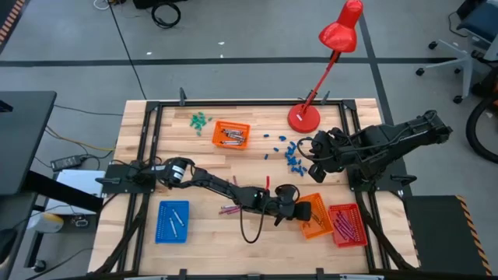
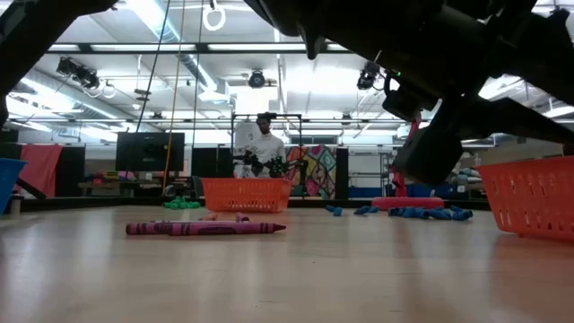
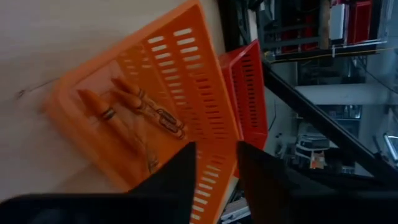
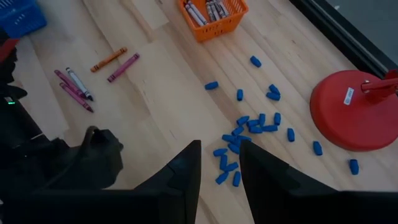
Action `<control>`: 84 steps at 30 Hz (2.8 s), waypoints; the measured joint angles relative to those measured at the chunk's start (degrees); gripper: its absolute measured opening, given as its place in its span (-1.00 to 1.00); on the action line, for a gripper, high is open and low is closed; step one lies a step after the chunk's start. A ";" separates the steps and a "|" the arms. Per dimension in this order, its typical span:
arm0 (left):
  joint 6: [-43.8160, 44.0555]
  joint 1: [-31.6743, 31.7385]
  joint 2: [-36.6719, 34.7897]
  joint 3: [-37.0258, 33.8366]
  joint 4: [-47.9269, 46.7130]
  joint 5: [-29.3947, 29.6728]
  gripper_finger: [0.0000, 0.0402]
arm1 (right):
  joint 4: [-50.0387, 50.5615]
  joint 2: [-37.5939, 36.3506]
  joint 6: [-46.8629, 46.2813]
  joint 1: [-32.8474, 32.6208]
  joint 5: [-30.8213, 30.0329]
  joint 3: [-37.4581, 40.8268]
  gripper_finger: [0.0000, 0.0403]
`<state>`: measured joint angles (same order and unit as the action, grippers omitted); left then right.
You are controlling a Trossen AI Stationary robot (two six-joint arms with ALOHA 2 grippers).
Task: Sort crayons
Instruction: Put the orange crayon into the bottom orange bin
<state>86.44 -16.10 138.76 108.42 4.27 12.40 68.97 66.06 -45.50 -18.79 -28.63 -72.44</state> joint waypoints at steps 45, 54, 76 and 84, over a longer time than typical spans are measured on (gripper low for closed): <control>-24.18 1.10 -27.24 -18.52 -79.86 4.85 -0.86 | -4.68 0.02 1.60 -2.77 -2.30 0.00 -0.43; -6.14 4.69 -38.92 -40.14 -59.72 -4.85 -0.84 | -5.08 0.04 1.56 -3.20 -3.46 0.00 -0.43; 6.51 5.18 -35.28 -44.28 -39.41 -1.11 -0.08 | -6.85 0.04 1.60 -3.19 -3.54 0.01 -0.43; 6.81 4.44 -32.19 -43.95 -39.34 -1.26 -0.16 | -6.96 0.46 1.54 -3.19 -3.25 0.02 -0.43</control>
<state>93.25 -11.65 106.57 64.47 -35.07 11.15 62.00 66.52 -43.96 -21.98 -31.88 -72.42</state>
